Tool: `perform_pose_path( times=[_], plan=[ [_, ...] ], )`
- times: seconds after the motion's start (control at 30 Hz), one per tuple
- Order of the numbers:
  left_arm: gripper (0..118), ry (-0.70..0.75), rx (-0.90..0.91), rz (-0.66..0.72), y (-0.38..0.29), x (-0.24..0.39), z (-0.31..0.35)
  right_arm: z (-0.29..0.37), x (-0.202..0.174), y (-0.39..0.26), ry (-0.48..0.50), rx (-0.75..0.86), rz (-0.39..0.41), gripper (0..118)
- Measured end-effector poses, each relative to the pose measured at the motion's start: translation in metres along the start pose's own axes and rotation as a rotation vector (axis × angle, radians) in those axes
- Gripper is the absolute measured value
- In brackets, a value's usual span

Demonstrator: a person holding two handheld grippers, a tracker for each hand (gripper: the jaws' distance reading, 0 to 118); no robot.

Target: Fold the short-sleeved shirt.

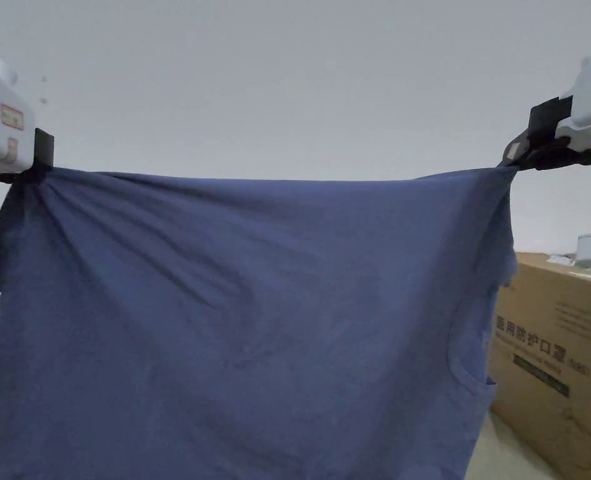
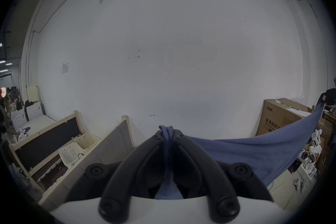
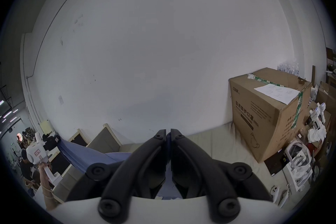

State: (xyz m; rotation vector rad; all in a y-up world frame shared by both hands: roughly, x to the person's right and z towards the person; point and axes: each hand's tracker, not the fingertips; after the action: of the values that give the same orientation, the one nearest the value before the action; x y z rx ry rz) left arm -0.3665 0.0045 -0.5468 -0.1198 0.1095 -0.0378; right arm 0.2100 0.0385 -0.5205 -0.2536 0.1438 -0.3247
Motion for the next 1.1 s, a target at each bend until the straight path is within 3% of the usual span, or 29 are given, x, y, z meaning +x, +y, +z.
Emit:
perform_pose_path(
  times=[0.3, 0.53, 0.67, 0.87, 1.0, 1.1],
  plan=[
    [6, -0.004, -0.151, -0.003, -0.095, 0.004, -0.051, -0.046, 0.019, -0.07, -0.036, -0.126, 0.017, 4],
    [6, 0.003, -0.416, -0.036, -0.255, 0.019, -0.115, -0.133, 0.073, -0.198, -0.099, -0.342, -0.001, 4],
    [6, -0.008, -0.552, 0.029, -0.351, 0.023, -0.129, -0.172, 0.107, -0.293, -0.138, -0.509, 0.011, 4],
    [6, -0.013, -0.674, 0.006, -0.457, 0.019, -0.091, -0.166, 0.148, -0.42, -0.122, -0.64, -0.075, 4],
    [6, -0.026, -0.729, 0.061, -0.508, -0.004, -0.045, -0.118, 0.159, -0.483, -0.146, -0.68, -0.081, 4],
    [6, -0.03, -0.736, 0.042, -0.529, -0.013, 0.004, -0.073, 0.172, -0.517, -0.124, -0.695, -0.143, 4]
  ],
)
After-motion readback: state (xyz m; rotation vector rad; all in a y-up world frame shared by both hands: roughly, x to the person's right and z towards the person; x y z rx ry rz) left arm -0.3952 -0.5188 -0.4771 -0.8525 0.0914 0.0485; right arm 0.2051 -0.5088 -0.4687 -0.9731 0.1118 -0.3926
